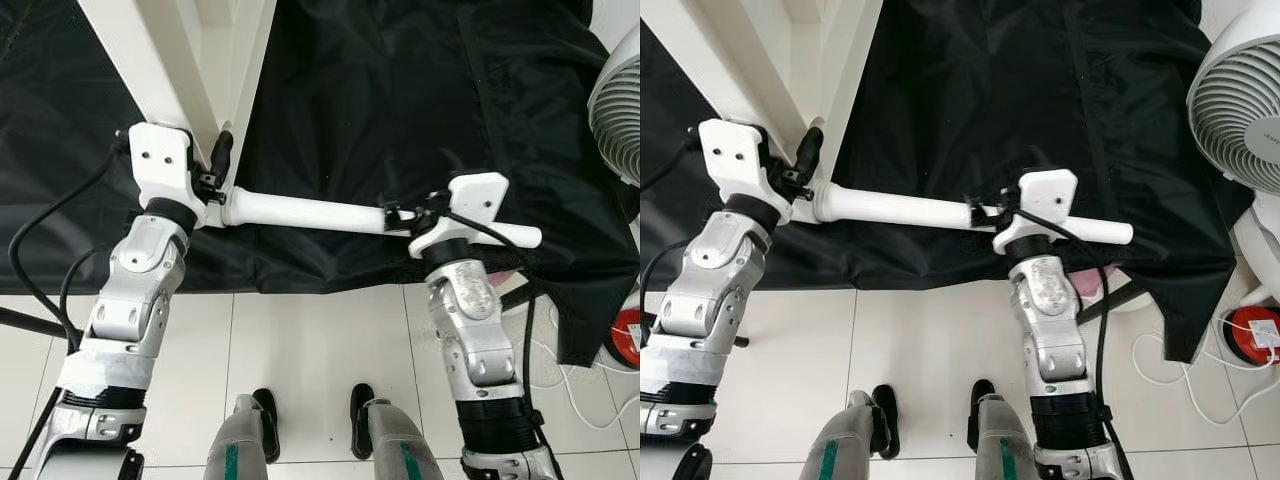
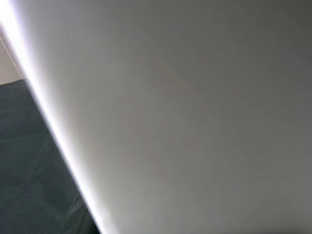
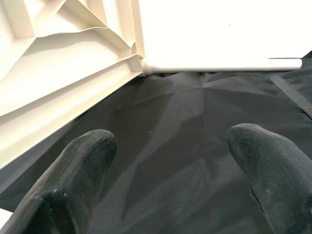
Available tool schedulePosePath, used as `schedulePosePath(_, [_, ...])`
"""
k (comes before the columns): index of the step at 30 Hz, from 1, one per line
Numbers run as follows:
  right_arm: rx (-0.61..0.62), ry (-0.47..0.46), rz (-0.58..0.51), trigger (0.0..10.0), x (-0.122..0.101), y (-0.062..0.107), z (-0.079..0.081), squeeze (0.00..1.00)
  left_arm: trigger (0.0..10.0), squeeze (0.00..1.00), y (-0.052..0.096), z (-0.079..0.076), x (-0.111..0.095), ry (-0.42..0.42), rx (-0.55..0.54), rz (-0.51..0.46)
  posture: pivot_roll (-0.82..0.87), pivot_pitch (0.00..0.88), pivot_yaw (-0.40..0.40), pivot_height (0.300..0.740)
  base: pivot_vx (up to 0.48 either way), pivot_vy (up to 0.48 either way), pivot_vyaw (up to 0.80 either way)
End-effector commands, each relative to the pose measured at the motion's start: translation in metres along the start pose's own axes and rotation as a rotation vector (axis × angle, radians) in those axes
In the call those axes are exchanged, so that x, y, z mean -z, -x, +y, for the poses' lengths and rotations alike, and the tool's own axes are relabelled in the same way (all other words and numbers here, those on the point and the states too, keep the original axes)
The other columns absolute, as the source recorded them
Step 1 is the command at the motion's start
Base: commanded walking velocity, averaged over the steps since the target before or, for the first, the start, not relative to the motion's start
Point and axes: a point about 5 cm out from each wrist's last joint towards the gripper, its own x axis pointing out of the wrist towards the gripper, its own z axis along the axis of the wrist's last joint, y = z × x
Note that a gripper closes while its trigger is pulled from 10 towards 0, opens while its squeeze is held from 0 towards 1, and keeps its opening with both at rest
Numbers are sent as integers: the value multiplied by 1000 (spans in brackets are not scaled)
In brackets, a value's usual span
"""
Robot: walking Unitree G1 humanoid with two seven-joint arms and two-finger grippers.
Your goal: Building children table
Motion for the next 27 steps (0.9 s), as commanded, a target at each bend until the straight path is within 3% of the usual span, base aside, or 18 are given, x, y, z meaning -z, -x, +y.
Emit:
schedulePosePath(1, [1, -1, 6, 10000, 0, 2, -1, 0, 10000, 0, 0, -23, 4, 24, 230, 24, -123, 291, 104, 740, 0, 0, 0])
schedulePosePath(2, [2, 2, 6, 10000, 0, 1, -1, 0, 10000, 0, 0, -23, 4, 32, 231, 24, -123, 291, 104, 740, 0, 0, 0])
schedulePosePath(3, [2, 3, 6, 10000, 0, 1, -2, 0, 10000, 973, -1, -23, 4, 46, 226, 25, -121, 291, 104, 740, 0, 0, 0])
schedulePosePath(7, [2, 4, 6, 10000, 0, 0, -3, 0, 10000, 1000, -1, -22, 3, 60, 223, 24, -119, 290, 105, 740, 0, 0, 0])
schedulePosePath(11, [0, 3, 7, 10000, 0, 0, -4, 0, 10000, 1000, -1, -22, 2, 60, 218, 24, -117, 293, 106, 740, 0, 0, 0])
schedulePosePath(13, [-2, 5, 12, 10000, 0, 1, -5, 0, 10000, 863, 1, -22, 0, 54, 213, 27, -114, 294, 106, 740, 0, 0, 0])
schedulePosePath(14, [-3, 4, 13, 10000, 0, 1, -5, 0, 10000, 110, 3, -22, -1, 51, 214, 26, -114, 294, 108, 740, 0, 0, 0])
schedulePosePath(16, [-3, 4, 13, 10000, 0, 1, -5, 0, 10000, 110, 3, -22, -1, 51, 214, 26, -114, 294, 108, 740, 0, 0, 0])
schedulePosePath(17, [-4, 5, 14, 10000, 1, 1, -5, 0, 10000, 0, 7, -24, -2, 56, 239, 23, -113, 295, 108, 740, 0, 0, 0])
schedulePosePath(19, [-5, 6, 14, 10000, 1, 1, -5, 0, 10000, 0, 9, -25, -3, 61, 258, 21, -110, 295, 111, 740, 0, 0, 0])
schedulePosePath(22, [-9, 8, 14, 10000, 1, 0, -4, 0, 10000, 0, 29, -39, -6, 86, 489, 47, -101, 296, 115, 740, 0, 0, 0])
schedulePosePath(23, [-14, 8, 14, 10000, 2, 0, -4, 0, 10000, 0, 35, -41, -7, 54, 587, 46, -89, 293, 125, 740, 0, 0, 0])
schedulePosePath(26, [-18, 7, 13, 10000, 2, -1, -4, 0, 10000, 0, 38, -41, -8, 28, 643, 45, -89, 293, 125, 740, 0, 0, 0])
schedulePosePath(27, [-24, 10, 12, 10000, 2, -1, -3, 0, 10000, 0, 44, -40, -6, 21, 736, 84, -87, 291, 130, 740, 0, 0, 0])
